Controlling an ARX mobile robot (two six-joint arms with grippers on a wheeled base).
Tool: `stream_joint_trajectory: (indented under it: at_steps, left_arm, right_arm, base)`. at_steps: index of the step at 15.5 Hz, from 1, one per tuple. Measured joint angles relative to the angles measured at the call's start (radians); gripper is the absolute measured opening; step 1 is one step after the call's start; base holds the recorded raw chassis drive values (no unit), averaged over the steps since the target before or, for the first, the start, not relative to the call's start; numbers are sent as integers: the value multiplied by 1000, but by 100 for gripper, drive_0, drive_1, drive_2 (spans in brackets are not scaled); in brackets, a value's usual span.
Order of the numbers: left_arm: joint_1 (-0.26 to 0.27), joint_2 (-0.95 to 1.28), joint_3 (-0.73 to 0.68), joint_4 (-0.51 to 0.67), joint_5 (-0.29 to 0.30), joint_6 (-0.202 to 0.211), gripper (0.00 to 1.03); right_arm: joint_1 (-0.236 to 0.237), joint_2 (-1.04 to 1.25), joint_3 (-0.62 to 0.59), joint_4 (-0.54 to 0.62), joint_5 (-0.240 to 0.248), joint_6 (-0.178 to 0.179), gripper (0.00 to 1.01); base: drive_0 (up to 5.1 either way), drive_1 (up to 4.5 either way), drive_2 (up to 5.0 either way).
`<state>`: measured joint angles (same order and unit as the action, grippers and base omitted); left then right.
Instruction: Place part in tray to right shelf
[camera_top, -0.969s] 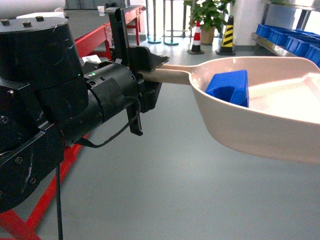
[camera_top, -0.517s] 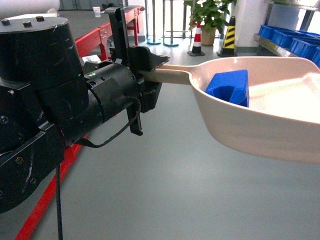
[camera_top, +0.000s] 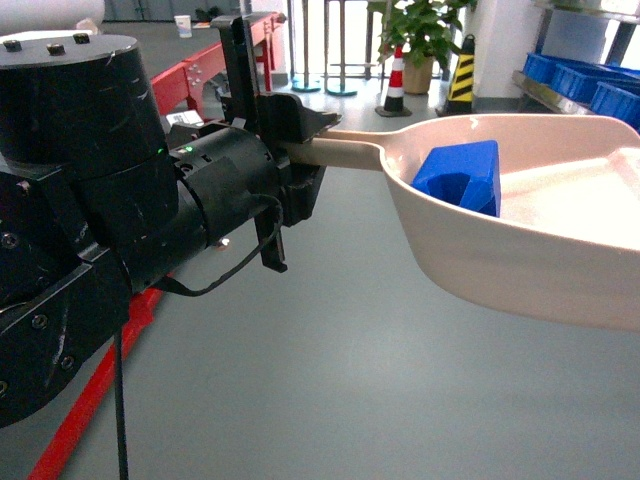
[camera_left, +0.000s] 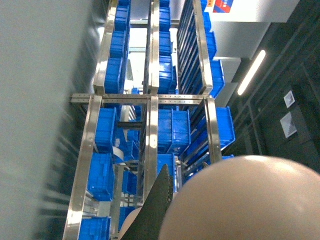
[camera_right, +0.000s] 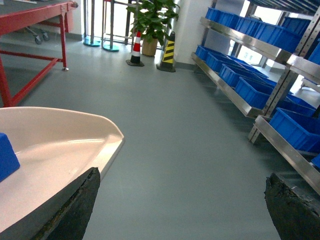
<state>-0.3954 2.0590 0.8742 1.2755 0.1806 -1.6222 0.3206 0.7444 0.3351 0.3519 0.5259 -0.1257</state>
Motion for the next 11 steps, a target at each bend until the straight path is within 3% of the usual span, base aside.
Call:
stream_joint_trajectory:
  at_steps: [11]
  left_arm:
    - [0,0,0,4,-2,0,13]
  right_arm:
    - [0,0,0,-2,1,0,98]
  base:
    - [-7,399,-413]
